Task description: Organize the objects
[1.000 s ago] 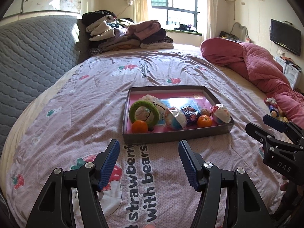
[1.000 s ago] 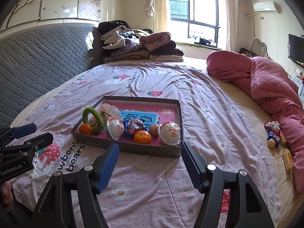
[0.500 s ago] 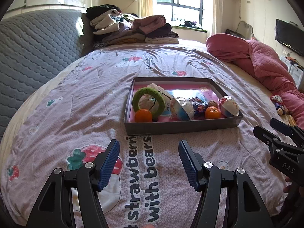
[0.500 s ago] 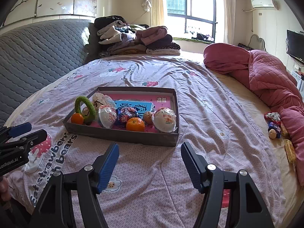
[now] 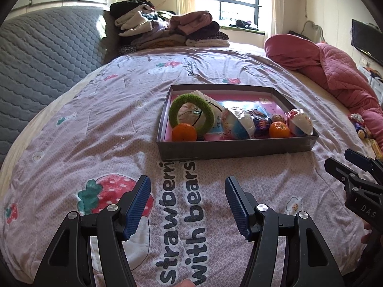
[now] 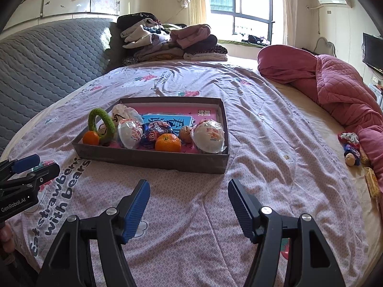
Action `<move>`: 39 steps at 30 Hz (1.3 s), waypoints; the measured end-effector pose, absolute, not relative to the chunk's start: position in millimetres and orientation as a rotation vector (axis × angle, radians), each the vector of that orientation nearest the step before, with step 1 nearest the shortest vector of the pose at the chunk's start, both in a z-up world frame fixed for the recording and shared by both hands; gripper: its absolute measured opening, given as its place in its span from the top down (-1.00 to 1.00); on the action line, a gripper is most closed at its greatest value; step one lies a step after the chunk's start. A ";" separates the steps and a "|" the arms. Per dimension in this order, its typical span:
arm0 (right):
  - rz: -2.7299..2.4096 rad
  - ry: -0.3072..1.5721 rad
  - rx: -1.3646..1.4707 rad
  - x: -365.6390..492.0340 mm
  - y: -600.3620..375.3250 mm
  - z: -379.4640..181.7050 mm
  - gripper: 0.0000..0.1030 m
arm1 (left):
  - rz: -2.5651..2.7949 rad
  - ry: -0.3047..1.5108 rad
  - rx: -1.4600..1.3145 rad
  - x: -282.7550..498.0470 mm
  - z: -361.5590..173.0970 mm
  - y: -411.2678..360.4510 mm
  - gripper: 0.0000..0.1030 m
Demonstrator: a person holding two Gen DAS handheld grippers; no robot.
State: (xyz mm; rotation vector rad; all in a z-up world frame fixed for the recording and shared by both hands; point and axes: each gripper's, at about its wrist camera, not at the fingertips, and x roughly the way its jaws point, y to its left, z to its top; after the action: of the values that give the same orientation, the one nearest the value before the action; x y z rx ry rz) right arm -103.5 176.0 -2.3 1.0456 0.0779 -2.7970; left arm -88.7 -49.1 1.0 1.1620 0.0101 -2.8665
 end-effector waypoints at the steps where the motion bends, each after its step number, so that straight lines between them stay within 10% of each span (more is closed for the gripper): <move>1: -2.797 0.075 1.048 -103.9 176.6 -3.9 -0.30 | -2.867 0.016 1.170 -89.9 -1.3 -49.4 -0.28; 39: -2.822 0.043 1.009 -109.0 184.5 -27.5 -0.30 | -2.875 -0.002 1.114 -107.4 -29.8 -40.9 -0.28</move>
State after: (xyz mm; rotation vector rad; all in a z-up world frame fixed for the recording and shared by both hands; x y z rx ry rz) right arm -109.0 184.5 -27.5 1.0094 0.0434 -2.8217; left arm -107.4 -40.9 -29.8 1.1142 -0.0021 -2.8753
